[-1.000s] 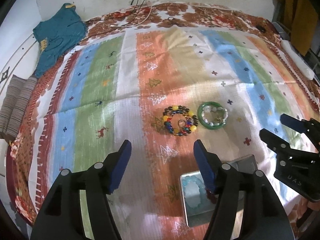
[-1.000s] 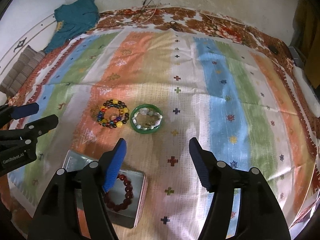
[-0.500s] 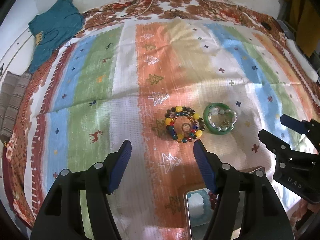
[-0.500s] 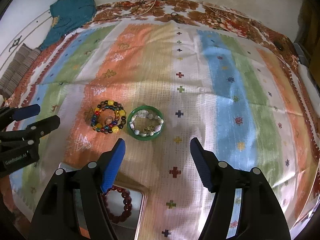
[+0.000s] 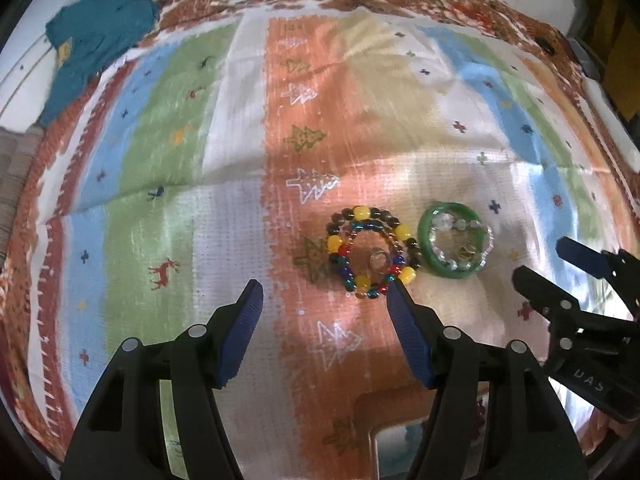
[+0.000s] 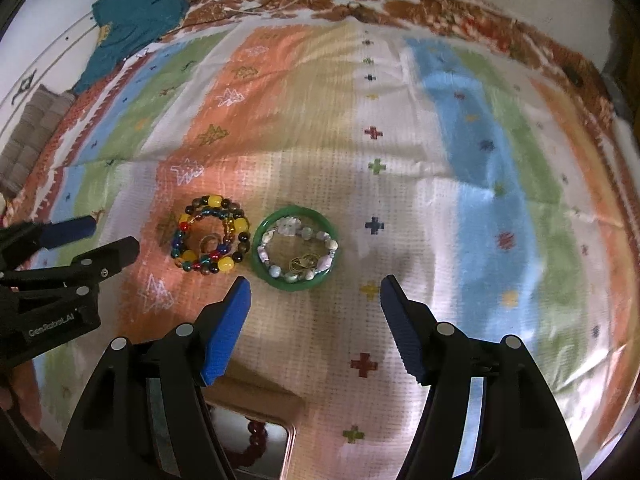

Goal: Organize jewelry
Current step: 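Move both tools toward the multicolour bracelet and the green bangle, then grasp the multicolour bracelet with the left tool while the right tool grasps the white pearl bracelet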

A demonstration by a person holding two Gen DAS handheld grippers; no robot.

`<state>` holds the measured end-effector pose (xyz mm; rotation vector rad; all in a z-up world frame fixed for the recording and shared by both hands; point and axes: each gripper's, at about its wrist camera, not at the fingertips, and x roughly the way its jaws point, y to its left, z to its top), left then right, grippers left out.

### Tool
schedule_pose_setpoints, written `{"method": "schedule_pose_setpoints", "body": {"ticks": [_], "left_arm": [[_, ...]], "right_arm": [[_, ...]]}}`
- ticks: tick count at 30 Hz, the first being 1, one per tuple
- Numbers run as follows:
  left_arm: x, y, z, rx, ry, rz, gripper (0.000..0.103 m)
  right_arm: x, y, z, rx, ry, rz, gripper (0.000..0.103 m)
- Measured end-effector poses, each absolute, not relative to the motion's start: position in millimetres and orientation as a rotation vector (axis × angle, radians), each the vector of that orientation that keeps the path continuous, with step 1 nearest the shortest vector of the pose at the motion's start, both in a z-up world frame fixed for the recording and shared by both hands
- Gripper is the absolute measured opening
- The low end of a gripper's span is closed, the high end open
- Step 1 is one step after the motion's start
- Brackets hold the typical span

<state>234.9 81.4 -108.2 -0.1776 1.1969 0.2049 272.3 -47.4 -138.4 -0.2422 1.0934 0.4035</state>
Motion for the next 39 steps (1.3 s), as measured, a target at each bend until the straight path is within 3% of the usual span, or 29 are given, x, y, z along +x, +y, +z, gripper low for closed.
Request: {"method": "schedule_pose_setpoints", "body": {"ticks": [19,25,28,31,34,39], "left_arm": [[262,86,-144,-0.144,1.271,0.217,0.057],[270,86,-156,-0.142,1.288,0.192,0.051],[272,86,-159,-0.149,1.299,0.169,0.038],[275,81,-162,-0.131,1.308,0.153,0.035],[275,76,-165,-0.118,1.316,0.148,0.027],[276,72,-164,-0.122,1.315,0.138,0.012]], "right_arm": [[305,-37,-168,-0.282,1.14,0.37,0.067],[313,-35,-180,-0.286,1.164,0.365,0.062],[315,-35,-182,-0.287,1.167,0.369,0.06],[315,-32,-182,-0.283,1.17,0.378,0.058],[316,-27,-183,-0.276,1.181,0.397,0.05],[316,-22,-187,-0.292,1.192,0.41,0.027]]}}
